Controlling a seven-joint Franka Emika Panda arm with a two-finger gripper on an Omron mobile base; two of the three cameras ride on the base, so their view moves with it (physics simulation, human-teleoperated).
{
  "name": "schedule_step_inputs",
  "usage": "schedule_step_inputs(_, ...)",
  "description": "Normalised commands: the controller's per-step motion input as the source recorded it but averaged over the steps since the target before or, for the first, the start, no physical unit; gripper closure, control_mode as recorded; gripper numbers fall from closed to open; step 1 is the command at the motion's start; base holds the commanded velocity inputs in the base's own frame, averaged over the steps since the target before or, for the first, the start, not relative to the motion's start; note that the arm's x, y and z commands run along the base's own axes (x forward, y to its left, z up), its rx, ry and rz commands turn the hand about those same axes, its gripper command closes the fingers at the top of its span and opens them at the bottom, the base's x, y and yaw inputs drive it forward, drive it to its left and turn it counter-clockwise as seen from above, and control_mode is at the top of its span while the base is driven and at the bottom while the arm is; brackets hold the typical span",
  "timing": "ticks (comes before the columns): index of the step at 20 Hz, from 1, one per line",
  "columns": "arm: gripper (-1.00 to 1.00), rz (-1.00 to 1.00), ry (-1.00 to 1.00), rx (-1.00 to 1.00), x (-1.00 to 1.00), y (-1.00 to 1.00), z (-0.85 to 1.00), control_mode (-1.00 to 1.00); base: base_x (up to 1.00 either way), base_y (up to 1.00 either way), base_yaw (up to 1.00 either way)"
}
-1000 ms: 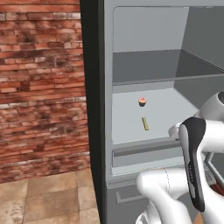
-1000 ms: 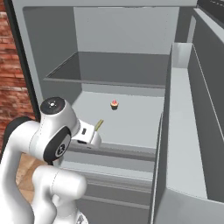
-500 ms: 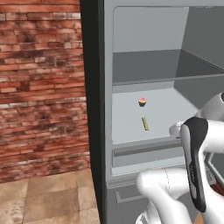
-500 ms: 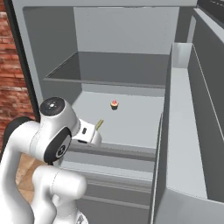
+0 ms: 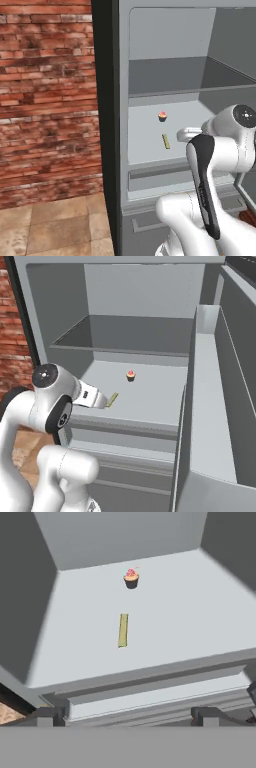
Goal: Pick the egg and butter from the fridge and place them by the bowl for mixing.
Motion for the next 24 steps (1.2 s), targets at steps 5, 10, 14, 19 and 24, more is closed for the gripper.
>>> schedule_step_inputs(5, -1.0, -0.08, -0.03, 0.0, 0.58, 0.39, -0.02, -1.0, 0.0, 0.0, 0.0)
schedule_step_inputs(10, -1.0, 0.06, 0.17, -0.01, 0.29, 0.22, -0.33, -1.0, 0.0, 0.0, 0.0)
schedule_step_inputs(14, -1.0, 0.13, 0.17, -0.01, 0.31, 0.0, -0.43, -1.0, 0.0, 0.0, 0.0)
schedule_step_inputs(19, -1.0, 0.16, 0.03, 0.0, 0.27, -0.03, -0.22, -1.0, 0.0, 0.0, 0.0)
schedule_step_inputs(24, -1.0, 0.07, 0.0, 0.0, 0.28, -0.06, -0.3, -1.0, 0.0, 0.0, 0.0)
